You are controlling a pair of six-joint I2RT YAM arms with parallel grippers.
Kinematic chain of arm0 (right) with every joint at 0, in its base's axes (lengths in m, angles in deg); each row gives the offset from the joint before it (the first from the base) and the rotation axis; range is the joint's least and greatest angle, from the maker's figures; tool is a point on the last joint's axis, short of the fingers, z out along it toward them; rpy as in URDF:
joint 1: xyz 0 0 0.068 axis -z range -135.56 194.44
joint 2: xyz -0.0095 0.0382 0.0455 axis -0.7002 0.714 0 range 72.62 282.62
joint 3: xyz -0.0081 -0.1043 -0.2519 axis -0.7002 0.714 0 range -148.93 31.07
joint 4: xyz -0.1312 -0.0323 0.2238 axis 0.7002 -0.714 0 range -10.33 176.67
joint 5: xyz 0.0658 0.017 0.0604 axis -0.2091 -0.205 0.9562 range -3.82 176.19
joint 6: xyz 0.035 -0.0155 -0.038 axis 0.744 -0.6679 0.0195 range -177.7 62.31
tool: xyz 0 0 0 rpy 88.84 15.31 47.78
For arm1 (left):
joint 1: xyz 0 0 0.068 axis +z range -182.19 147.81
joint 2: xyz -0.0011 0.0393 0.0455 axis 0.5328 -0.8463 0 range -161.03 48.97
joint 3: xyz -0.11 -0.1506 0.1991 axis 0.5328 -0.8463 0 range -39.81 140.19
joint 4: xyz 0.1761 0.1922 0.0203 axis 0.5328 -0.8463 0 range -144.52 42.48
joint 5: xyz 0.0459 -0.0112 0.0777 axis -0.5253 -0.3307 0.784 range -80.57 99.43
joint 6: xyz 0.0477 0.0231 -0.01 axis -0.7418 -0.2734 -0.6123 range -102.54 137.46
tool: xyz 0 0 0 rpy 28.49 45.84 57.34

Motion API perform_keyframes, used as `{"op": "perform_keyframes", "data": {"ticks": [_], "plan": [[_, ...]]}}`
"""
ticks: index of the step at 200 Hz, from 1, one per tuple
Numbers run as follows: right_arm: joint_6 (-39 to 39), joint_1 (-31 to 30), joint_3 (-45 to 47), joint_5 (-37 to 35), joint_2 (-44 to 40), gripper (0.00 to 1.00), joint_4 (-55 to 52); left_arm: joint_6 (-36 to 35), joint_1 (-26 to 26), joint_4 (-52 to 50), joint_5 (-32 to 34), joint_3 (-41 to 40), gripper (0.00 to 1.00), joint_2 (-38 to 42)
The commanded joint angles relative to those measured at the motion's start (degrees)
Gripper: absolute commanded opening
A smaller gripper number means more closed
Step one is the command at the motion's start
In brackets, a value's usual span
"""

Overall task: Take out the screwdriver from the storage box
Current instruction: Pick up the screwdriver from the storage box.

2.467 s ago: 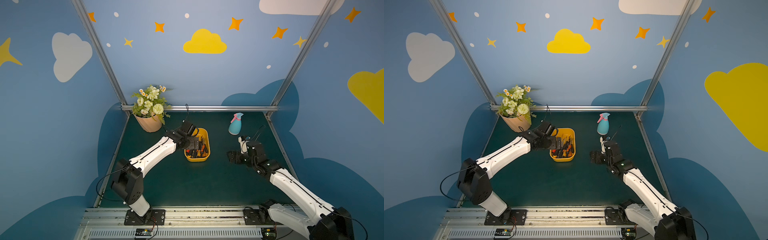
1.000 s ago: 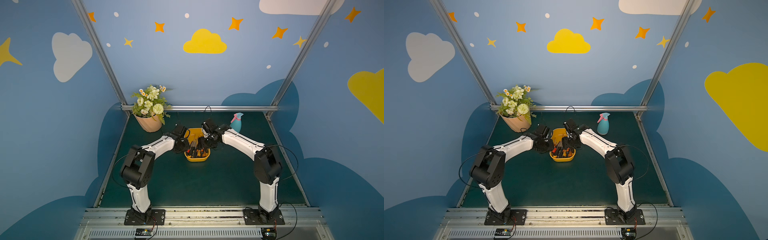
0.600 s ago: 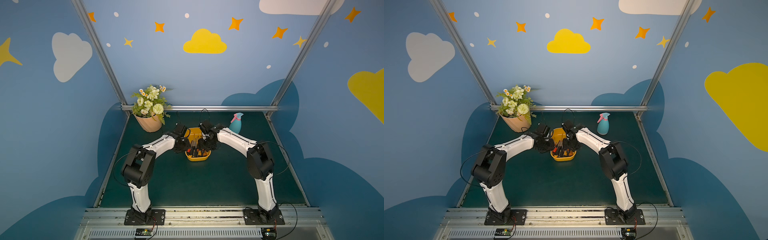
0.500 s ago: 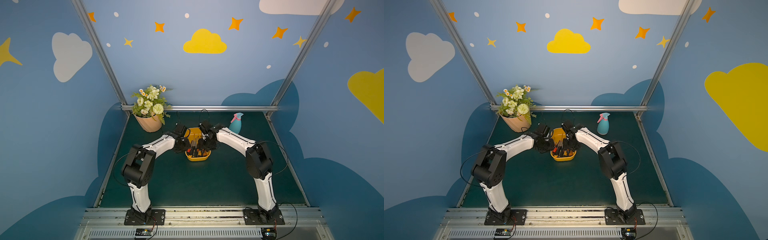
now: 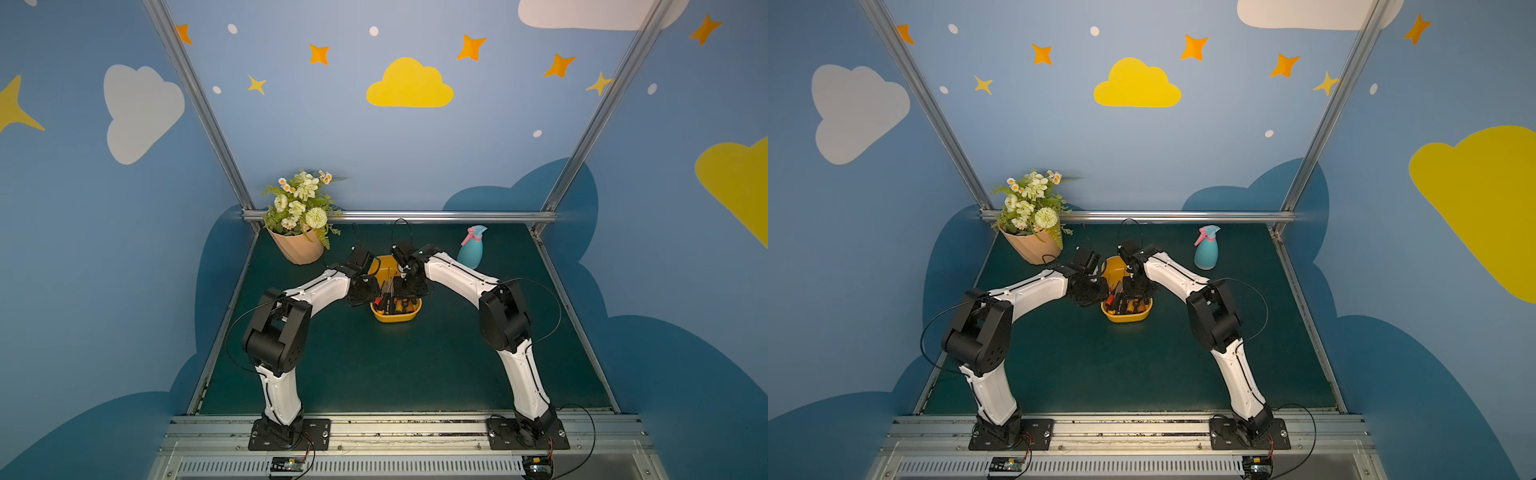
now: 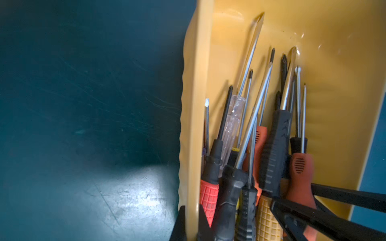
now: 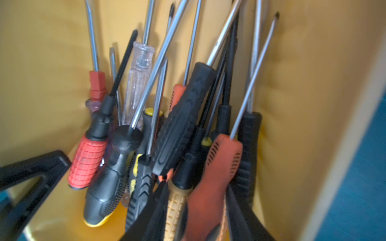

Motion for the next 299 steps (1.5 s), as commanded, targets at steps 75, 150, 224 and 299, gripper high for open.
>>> {"op": "perform_keyframes", "data": {"ticks": [75,150,224,299], "plan": [[-2.75,-0.27,2.41,-0.38,-3.96,0.01,-1.32,-2.03,0.1,-6.03,3.57,3.73,0.02,-1.44],[-5.26,-0.28,10.32,3.18,-13.19,0.0,6.66,-6.62,-0.3,-4.7,10.87,3.54,0.02,1.94],[-8.84,0.01,19.21,-2.23,-27.23,0.0,9.99,-8.01,-0.42,-5.41,13.69,2.12,0.03,4.1],[-13.91,3.53,35.0,-10.79,-37.13,0.0,9.0,-11.38,-0.36,-4.27,12.46,-3.47,0.02,8.06]]}}
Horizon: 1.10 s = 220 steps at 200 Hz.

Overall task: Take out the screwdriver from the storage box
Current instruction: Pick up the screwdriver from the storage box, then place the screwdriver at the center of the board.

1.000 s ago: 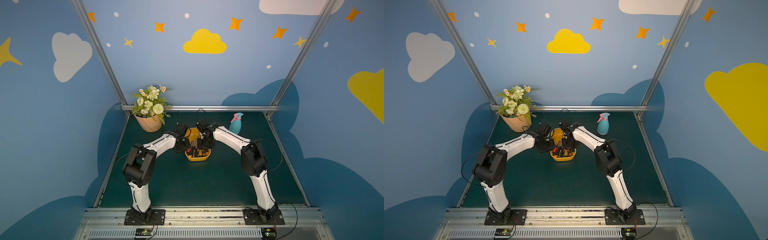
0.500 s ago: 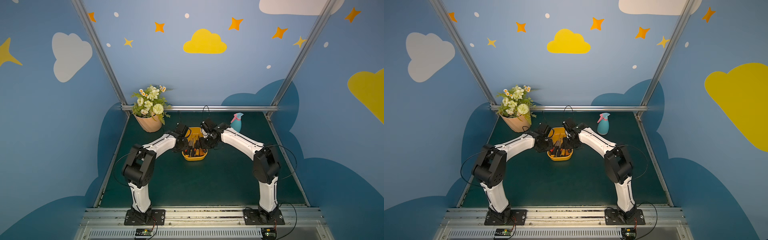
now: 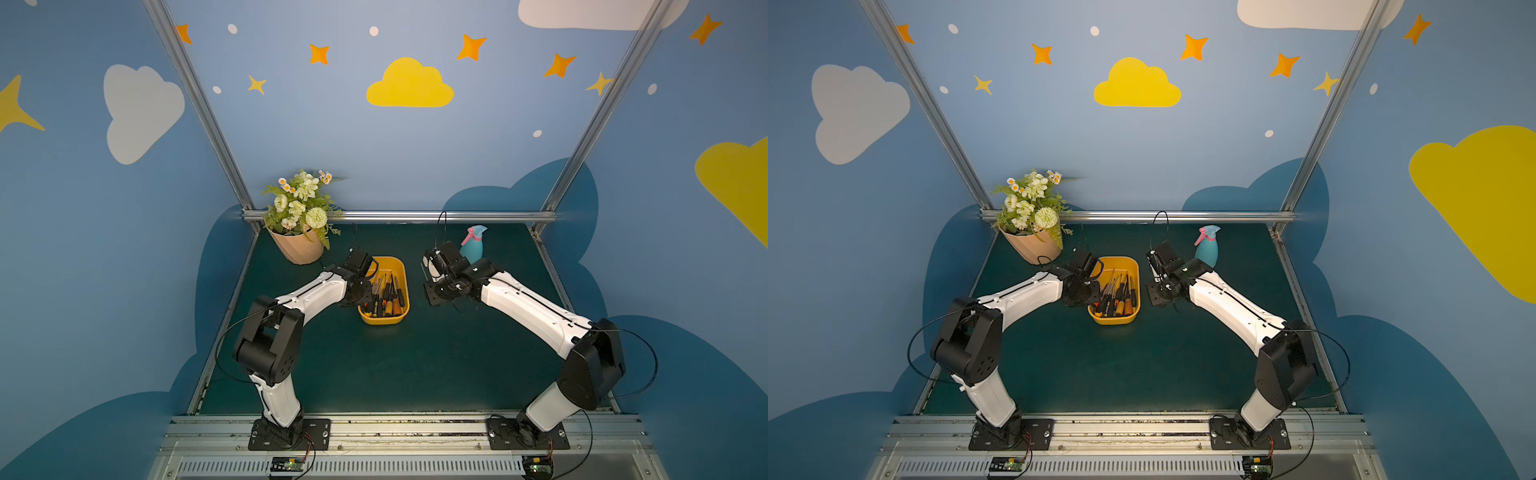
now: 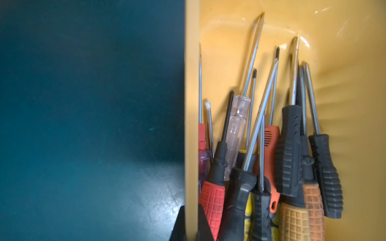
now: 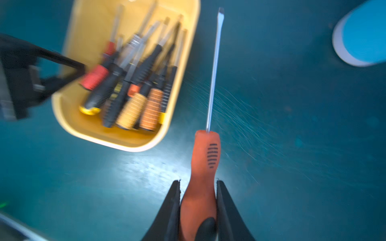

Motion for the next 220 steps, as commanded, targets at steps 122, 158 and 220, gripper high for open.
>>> {"op": "perform_keyframes", "data": {"ticks": [122,158,220], "plan": [[-6.12,7.7,1.56,-5.94,12.01,0.0,-3.42,-2.97,0.35,0.67,-2.64,-3.9,0.02,4.58],[-5.96,9.5,1.91,-5.31,13.32,0.0,-3.65,-3.02,0.56,-0.44,-1.97,-4.19,0.03,4.74],[-6.72,10.69,1.22,-4.46,17.71,0.0,-4.03,-1.9,0.73,-0.12,-2.67,-4.27,0.02,4.65]]}}
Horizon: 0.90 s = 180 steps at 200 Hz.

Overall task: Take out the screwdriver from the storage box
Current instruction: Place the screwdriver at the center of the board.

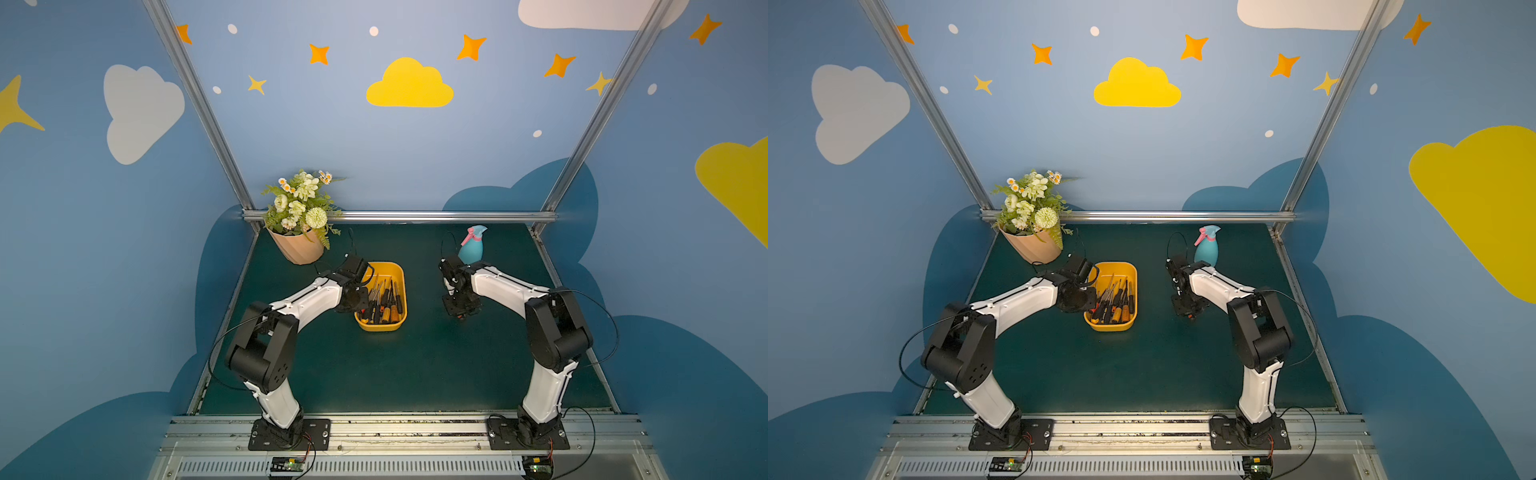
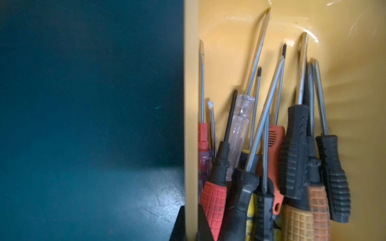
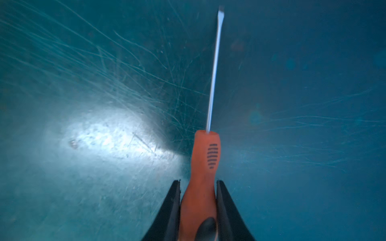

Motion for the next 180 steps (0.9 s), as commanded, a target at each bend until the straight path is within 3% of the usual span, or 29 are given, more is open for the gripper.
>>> {"op": "perform_keyframes", "data": {"ticks": [1,64,118,180], "plan": [[-0.41,0.37,-1.82,0.57,1.6,0.0,-1.61,-0.36,0.17,-0.73,-0.79,-0.12,0.02,1.86],[1.92,1.66,-1.56,3.21,4.78,0.0,-1.86,-0.34,0.21,-1.49,-1.98,1.19,0.02,1.69],[1.81,3.46,-2.01,7.13,5.34,0.16,-1.45,-0.26,0.26,-1.36,-2.55,1.71,0.03,1.61],[2.95,3.44,-1.49,7.13,3.35,0.42,-1.66,0.18,0.19,-0.94,-3.81,2.3,0.02,0.92]]}}
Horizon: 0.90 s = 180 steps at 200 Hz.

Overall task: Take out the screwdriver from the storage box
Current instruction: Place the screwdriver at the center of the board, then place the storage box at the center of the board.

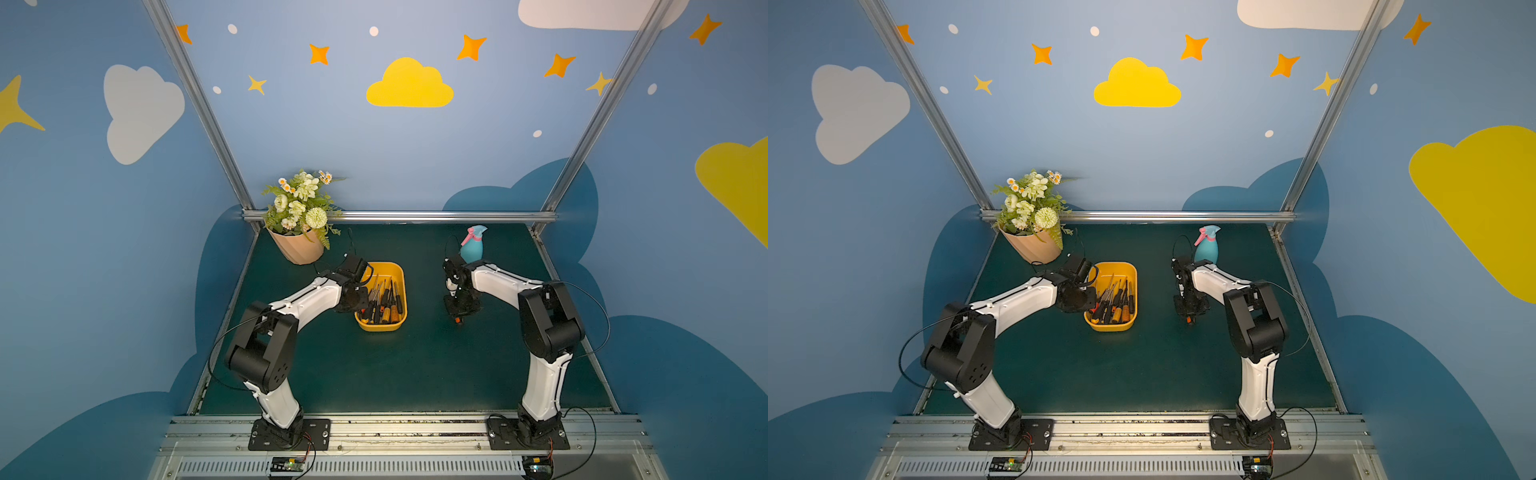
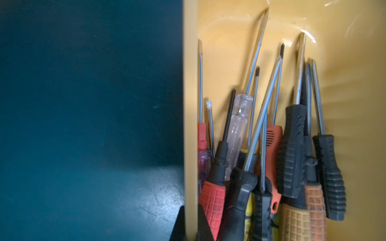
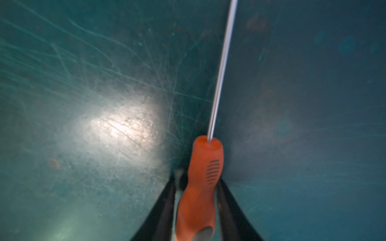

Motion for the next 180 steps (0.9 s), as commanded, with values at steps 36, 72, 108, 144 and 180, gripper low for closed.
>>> {"op": "perform_keyframes", "data": {"ticks": [36,72,108,144,180], "plan": [[1.85,0.12,0.38,-0.5,-1.44,0.52,-0.39,-1.11,-0.1,-1.0,-2.71,3.21,0.02,0.55],[2.09,0.12,0.74,-0.01,-3.68,0.58,0.42,-1.39,-0.07,-1.39,-2.66,3.76,0.02,0.47],[1.61,0.12,0.72,1.19,-5.91,0.64,1.66,-0.88,-0.09,-1.12,-3.32,3.5,0.02,0.11],[0.97,-0.01,-1.66,0.54,-7.07,0.66,-0.56,-0.59,-0.15,-0.63,-3.55,3.19,0.02,0.5],[0.93,-2.51,-4.92,3.83,-11.8,0.68,-0.21,-1.74,-0.31,1.14,-4.51,2.54,0.02,0.76]]}}
